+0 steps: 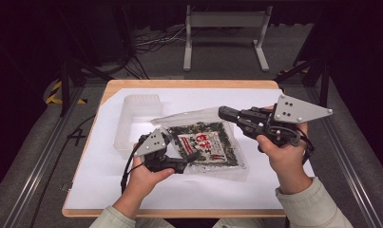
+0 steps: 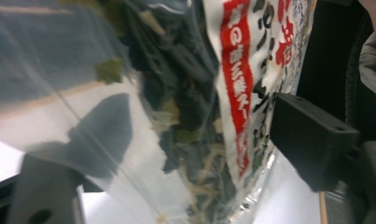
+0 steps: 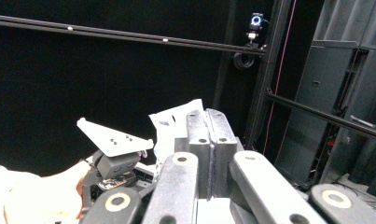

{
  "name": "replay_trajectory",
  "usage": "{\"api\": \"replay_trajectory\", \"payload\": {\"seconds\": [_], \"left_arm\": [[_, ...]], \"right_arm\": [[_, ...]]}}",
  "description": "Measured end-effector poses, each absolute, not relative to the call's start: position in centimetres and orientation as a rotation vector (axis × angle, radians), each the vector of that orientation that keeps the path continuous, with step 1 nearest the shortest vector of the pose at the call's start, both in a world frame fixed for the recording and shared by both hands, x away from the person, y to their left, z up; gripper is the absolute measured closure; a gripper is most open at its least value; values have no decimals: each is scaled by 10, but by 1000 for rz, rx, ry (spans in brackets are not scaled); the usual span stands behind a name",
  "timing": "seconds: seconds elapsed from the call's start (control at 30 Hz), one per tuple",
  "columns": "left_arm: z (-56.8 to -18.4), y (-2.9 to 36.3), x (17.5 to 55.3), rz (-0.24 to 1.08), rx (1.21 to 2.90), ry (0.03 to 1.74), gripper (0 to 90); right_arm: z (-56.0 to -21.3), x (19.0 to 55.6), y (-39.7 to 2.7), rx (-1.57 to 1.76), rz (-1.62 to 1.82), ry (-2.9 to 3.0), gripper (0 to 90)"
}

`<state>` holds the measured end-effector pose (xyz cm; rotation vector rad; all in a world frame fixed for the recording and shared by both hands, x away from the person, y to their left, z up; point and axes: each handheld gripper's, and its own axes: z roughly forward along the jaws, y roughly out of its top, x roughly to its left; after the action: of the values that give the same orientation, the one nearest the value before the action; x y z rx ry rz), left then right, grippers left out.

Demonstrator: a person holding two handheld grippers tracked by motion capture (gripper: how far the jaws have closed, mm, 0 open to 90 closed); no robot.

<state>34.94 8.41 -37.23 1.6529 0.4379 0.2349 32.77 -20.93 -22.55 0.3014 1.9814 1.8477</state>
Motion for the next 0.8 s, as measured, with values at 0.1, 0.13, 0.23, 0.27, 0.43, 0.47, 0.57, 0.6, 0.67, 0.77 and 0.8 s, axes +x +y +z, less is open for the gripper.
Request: {"api": "replay_trajectory", "payload": {"seconds": [0.1,0.13,0.23,0.27,0.43,0.47,0.57,0.6,0.67,0.77,0.8], "left_arm": [[-373,82,350,232,1639,418,366],[-373,82,350,230,1643,409,380],[-372,82,349,220,1654,396,415],[-371,83,349,220,1657,388,433],[-368,85,347,223,1667,360,541],[-367,86,346,215,1670,352,547],[-365,87,345,202,1687,337,567],[-363,88,344,209,1694,331,573],[-362,89,344,215,1706,323,590],[-361,89,343,203,1720,314,609],[-361,89,343,203,1720,314,615]], "right_arm": [[-227,329,-212,312,1858,1970,900],[-227,329,-213,314,1858,1968,900],[-228,329,-215,320,1861,1964,900],[-228,329,-215,324,1863,1964,900],[-229,330,-218,333,1869,1955,900],[-229,330,-218,335,1871,1952,900],[-229,331,-220,343,1871,1950,900],[-230,331,-221,344,1871,1948,900],[-231,332,-223,351,1872,1944,900],[-234,333,-225,366,1876,1938,897],[-234,333,-225,366,1876,1938,897]]}}
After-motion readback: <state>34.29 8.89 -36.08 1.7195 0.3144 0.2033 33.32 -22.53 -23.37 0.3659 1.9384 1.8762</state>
